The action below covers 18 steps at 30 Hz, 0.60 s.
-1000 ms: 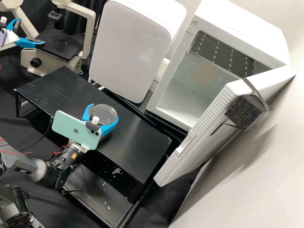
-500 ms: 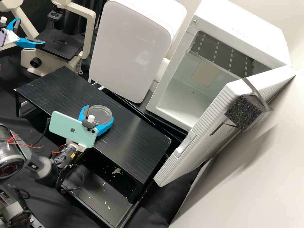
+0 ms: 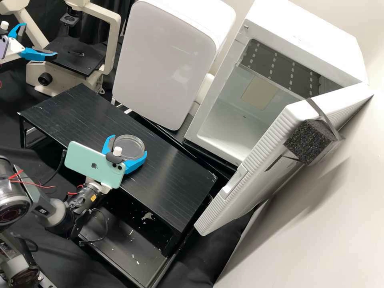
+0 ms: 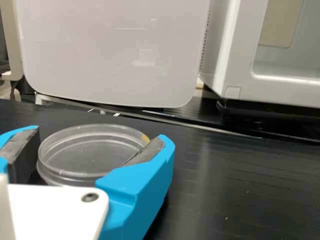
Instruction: Take the petri dish out of the incubator
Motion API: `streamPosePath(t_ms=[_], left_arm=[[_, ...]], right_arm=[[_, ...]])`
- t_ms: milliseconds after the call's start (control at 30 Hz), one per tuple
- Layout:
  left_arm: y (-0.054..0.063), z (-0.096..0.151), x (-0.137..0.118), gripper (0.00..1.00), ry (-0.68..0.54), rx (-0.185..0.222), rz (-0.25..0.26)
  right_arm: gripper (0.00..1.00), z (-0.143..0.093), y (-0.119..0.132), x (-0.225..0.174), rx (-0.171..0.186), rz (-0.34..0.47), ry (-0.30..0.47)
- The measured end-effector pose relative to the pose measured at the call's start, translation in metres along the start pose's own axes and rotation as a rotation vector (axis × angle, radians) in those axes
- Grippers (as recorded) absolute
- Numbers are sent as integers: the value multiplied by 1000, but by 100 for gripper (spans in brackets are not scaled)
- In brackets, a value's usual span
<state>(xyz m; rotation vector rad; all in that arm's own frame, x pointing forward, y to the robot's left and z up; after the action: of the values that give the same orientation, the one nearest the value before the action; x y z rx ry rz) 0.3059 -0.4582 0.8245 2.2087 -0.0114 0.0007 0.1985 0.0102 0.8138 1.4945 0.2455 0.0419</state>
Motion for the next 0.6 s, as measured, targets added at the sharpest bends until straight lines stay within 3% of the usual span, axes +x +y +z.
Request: streamPosePath(t_ms=[200,433,500,600], left_arm=[[0,0,0,100,0,0,0],[0,0,0,100,0,0,0],[0,0,0,100,0,0,0],[0,0,0,100,0,0,0]], right_arm=[[100,-9,11,-11,-26,68,21],[100,-23,20,-30,-7,159,58],[100,-26,20,-36,9,203,53],[100,-30,28,-40,69,317,45]])
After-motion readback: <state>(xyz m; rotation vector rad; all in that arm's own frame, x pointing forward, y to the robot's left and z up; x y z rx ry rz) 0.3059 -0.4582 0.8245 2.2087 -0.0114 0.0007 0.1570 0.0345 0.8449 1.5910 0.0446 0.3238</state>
